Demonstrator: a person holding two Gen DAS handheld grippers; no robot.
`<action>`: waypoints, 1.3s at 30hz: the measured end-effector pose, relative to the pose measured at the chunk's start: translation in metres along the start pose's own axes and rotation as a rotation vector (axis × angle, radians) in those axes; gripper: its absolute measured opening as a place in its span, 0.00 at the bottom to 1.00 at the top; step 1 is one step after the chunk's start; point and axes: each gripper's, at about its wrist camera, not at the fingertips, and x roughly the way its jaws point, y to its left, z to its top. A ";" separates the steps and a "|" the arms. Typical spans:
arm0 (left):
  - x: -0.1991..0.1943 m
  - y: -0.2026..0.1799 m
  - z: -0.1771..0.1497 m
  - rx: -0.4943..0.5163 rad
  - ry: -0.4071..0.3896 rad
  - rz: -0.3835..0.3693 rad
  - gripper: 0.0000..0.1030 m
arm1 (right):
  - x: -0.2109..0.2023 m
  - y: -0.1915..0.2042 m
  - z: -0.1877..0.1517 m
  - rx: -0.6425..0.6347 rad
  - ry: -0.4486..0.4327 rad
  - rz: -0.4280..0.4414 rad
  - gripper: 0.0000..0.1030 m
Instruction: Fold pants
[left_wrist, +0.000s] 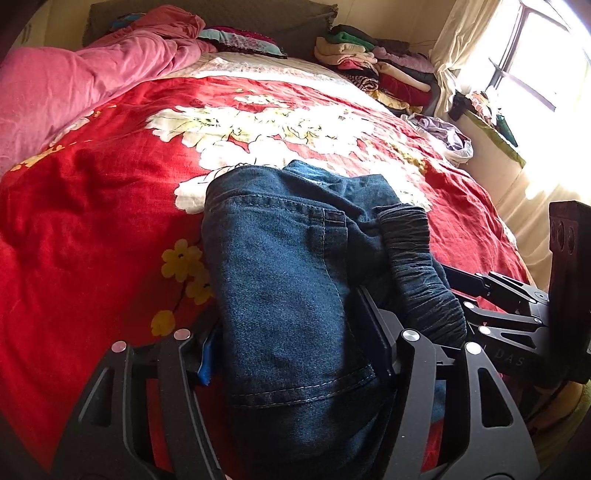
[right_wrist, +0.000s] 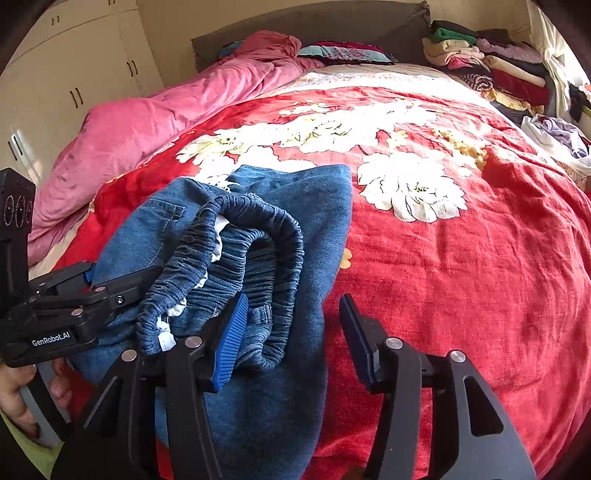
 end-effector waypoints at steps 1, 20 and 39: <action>0.000 0.001 0.000 -0.001 0.001 -0.001 0.53 | 0.000 0.000 0.000 0.000 0.001 -0.003 0.49; -0.009 0.005 -0.003 -0.023 -0.023 -0.026 0.63 | -0.011 0.003 0.000 -0.007 -0.022 -0.048 0.64; -0.073 -0.003 -0.007 -0.038 -0.135 0.006 0.90 | -0.083 0.008 0.001 0.011 -0.206 -0.034 0.95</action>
